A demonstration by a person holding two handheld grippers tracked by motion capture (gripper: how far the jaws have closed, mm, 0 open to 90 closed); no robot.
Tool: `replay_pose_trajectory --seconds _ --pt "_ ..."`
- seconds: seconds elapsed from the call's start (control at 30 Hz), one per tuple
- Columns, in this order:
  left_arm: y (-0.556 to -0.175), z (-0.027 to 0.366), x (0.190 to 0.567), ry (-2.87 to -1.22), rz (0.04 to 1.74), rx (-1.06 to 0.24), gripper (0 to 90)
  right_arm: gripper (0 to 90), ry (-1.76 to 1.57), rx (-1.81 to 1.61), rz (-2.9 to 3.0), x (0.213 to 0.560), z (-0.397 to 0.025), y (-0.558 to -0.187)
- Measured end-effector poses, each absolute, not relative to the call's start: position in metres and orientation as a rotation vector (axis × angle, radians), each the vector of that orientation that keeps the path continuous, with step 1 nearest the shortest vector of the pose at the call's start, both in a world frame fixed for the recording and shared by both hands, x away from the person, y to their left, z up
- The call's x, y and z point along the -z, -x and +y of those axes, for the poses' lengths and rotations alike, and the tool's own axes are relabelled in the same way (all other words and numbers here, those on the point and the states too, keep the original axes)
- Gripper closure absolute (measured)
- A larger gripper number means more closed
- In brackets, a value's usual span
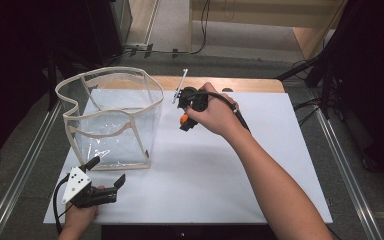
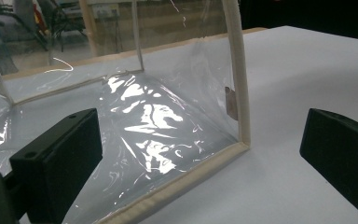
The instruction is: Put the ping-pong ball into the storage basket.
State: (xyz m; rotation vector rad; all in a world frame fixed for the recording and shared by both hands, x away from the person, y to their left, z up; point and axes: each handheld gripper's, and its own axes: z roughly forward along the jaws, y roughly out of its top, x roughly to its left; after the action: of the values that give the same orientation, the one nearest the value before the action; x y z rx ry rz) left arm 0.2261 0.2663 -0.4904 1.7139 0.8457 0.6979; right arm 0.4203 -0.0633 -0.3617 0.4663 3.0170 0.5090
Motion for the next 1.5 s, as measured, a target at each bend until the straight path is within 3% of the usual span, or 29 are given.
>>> replay_pose_trajectory --seconds 1.5 --pt "-0.225 0.266 0.491 -1.711 0.847 -0.706 0.0 47.5 -0.388 -0.489 3.067 0.287 -0.032 -0.441"
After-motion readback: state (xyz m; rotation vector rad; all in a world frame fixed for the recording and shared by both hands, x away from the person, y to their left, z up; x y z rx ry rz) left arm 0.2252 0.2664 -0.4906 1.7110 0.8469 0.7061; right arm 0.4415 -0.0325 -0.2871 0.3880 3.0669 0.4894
